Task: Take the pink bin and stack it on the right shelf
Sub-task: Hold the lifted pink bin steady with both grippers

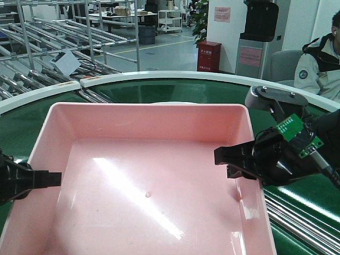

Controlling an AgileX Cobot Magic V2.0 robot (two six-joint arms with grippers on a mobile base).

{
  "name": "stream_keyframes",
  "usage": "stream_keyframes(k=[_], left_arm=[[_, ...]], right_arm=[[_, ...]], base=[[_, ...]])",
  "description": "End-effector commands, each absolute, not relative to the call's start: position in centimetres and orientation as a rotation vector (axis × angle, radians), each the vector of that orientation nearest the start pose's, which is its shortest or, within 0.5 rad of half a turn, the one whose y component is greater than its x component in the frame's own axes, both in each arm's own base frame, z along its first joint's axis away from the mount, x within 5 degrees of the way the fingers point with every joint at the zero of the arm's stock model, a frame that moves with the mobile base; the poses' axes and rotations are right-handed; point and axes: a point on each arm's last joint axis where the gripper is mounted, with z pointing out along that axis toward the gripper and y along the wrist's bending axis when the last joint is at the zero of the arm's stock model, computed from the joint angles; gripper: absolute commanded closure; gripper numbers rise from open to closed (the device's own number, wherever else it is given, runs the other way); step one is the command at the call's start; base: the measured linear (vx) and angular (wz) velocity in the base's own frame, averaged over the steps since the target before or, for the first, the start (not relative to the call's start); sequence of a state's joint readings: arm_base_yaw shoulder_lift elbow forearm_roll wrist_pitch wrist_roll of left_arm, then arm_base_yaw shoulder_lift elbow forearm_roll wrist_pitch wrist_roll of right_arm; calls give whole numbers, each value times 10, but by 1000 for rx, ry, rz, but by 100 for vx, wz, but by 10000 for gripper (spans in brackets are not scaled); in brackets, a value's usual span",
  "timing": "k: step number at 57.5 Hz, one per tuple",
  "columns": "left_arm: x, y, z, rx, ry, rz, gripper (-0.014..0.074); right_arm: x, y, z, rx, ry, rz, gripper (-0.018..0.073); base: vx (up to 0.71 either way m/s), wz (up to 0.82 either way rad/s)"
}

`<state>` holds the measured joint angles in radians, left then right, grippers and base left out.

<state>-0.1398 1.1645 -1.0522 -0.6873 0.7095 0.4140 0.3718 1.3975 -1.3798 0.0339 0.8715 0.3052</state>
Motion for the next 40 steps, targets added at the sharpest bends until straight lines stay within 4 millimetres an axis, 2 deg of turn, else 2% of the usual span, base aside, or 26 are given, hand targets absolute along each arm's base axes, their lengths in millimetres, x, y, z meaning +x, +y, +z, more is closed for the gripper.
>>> stream_keyframes(k=[1,40], left_arm=[[225,-77,391,187,2062,-755,598],[225,-77,391,187,2062,-756,598]], right_arm=[[279,110,406,-45,2258,406,568],[279,110,406,-45,2258,406,568]], base=[[0,0],[0,0]])
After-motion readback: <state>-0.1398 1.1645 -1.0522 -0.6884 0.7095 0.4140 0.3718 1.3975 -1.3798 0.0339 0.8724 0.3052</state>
